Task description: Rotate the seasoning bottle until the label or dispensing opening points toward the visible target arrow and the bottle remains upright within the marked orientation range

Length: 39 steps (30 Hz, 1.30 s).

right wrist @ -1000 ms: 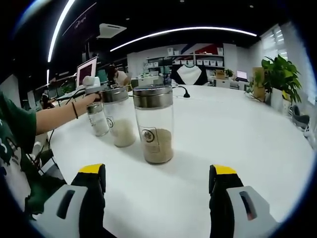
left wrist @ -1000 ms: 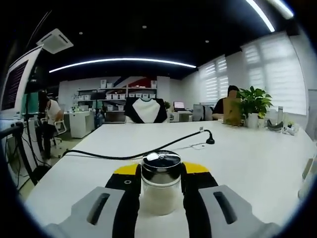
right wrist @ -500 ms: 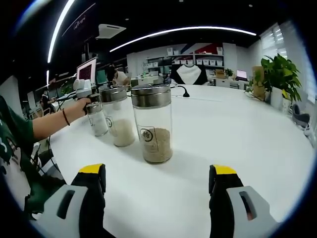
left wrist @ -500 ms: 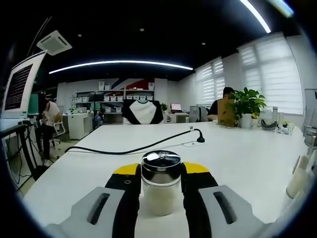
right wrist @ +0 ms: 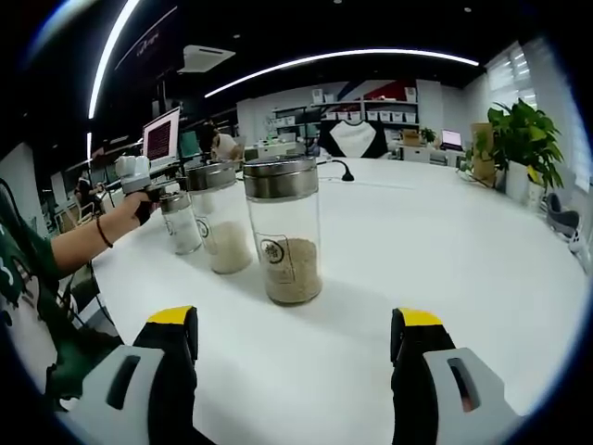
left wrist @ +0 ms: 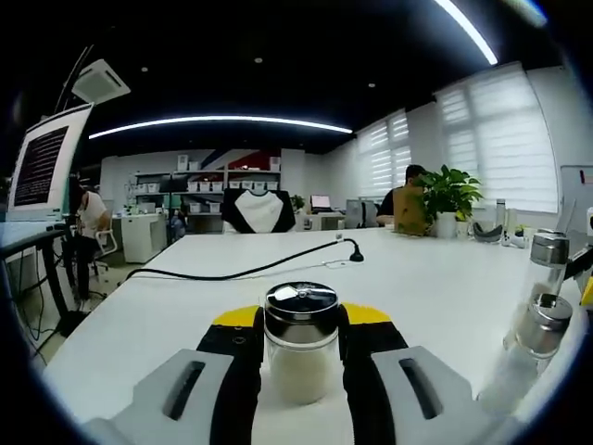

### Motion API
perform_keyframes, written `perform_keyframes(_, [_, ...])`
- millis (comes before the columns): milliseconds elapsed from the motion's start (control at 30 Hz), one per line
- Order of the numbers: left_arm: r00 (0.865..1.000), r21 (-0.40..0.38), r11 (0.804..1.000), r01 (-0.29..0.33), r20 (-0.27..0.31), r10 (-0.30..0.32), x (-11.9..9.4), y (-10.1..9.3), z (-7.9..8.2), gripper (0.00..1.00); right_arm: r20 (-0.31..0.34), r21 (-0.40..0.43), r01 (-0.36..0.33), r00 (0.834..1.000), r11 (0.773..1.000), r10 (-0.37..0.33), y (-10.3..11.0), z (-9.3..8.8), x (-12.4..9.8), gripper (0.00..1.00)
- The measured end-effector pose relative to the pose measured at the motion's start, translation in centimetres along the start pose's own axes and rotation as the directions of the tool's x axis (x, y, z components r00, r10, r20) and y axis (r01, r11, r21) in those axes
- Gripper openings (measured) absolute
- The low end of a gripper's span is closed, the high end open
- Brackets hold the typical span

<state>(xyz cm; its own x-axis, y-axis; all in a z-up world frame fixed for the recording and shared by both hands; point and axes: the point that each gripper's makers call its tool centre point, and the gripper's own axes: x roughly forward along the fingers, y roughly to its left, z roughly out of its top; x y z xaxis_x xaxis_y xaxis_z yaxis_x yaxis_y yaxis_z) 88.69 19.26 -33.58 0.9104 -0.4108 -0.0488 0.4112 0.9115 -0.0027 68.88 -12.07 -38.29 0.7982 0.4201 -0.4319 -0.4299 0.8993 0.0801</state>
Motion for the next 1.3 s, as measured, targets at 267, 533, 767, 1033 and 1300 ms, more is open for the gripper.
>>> perform_keyframes(267, [1.000,-0.021,1.000,-0.005,0.001,0.005,-2.4,-0.5,-0.3,0.33,0.003,-0.001,0.011,1.000,1.000,-0.011,-0.3,0.1,-0.2,0.88])
perform_keyframes(533, [1.000,-0.012,1.000,0.008,0.007,-0.008,-4.1,-2.1,-0.5,0.33,0.003,-0.004,0.004,1.000,1.000,-0.004,0.1,0.0,-0.1,0.88])
perform_keyframes(767, [1.000,-0.013,1.000,0.014,0.009,-0.014,-5.2,-2.8,-0.8,0.33,0.003,-0.001,0.013,1.000,1.000,-0.013,-0.2,0.0,-0.2,0.87])
perform_keyframes(1033, [1.000,-0.017,1.000,0.014,0.015,-0.013,-7.3,-3.4,-0.9,0.33,0.008,-0.020,-0.003,1.000,1.000,0.003,0.2,0.2,-0.2,0.88])
perform_keyframes(1300, [1.000,-0.028,0.999,0.020,0.012,-0.019,-8.8,-4.1,-0.8,0.33,0.000,-0.020,-0.001,1.000,1.000,0.001,0.4,0.1,0.0,0.88])
